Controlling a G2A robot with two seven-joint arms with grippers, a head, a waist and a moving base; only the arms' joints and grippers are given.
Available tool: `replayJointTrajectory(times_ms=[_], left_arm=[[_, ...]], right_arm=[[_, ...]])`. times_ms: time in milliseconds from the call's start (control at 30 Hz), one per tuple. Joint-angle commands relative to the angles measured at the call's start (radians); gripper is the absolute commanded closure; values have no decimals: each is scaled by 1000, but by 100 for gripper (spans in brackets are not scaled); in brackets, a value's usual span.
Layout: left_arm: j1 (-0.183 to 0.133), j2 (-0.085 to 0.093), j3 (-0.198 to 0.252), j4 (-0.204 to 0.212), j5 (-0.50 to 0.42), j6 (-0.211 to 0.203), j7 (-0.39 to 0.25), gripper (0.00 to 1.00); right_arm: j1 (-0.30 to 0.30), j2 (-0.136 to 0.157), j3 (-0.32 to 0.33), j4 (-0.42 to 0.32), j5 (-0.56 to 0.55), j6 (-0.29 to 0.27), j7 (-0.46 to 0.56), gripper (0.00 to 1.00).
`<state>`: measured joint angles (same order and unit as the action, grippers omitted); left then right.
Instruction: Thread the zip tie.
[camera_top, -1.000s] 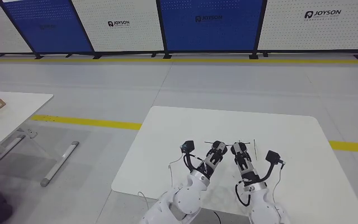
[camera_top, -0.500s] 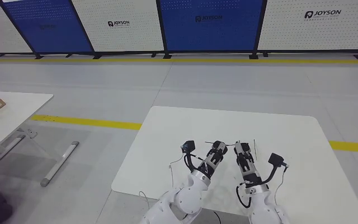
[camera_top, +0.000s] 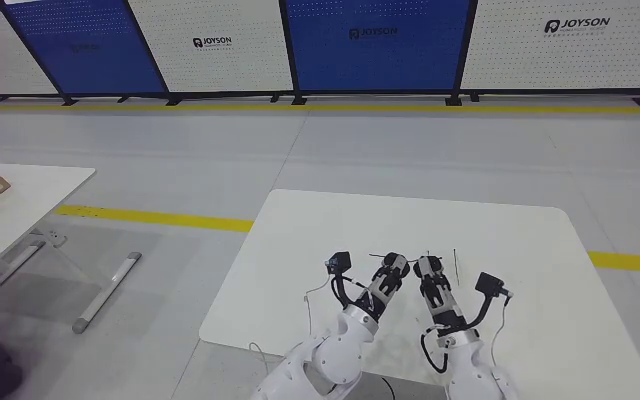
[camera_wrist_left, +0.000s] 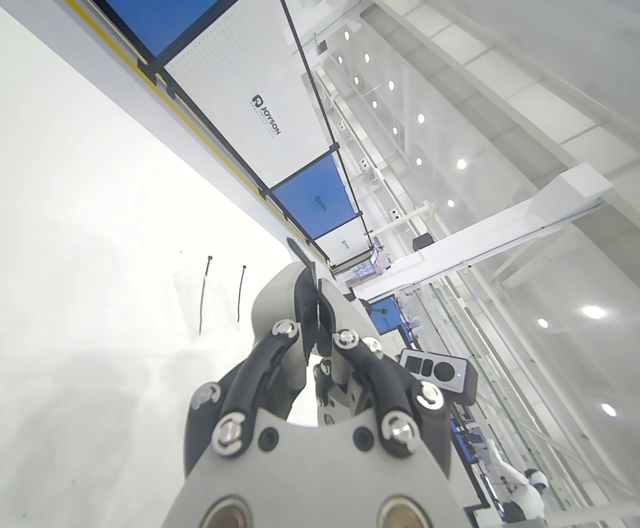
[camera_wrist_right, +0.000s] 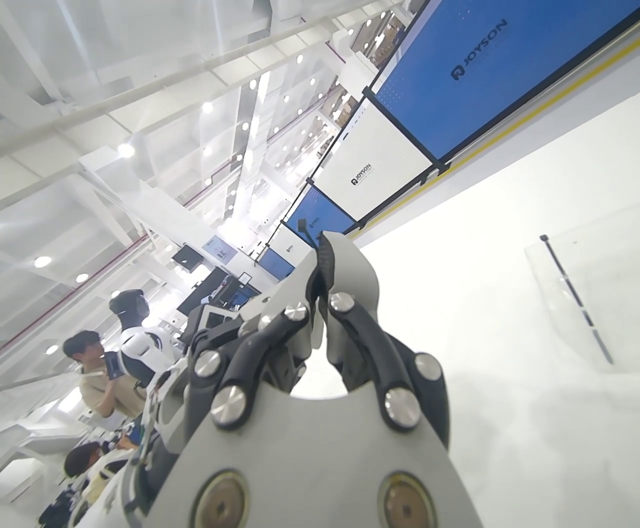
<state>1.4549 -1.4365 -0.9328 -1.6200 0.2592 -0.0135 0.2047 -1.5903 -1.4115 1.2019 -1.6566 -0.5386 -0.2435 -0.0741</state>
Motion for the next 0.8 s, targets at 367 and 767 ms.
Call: replayJointTrajectory(times_ms=[367, 767], left_arm=[[9, 2, -5, -1, 4, -6, 1, 100], [10, 0, -4, 3, 6, -2, 14, 100]], right_arm=[[-11, 5, 9, -15, 23, 4, 20, 56], [-17, 7, 5, -10, -4, 0, -29, 61]])
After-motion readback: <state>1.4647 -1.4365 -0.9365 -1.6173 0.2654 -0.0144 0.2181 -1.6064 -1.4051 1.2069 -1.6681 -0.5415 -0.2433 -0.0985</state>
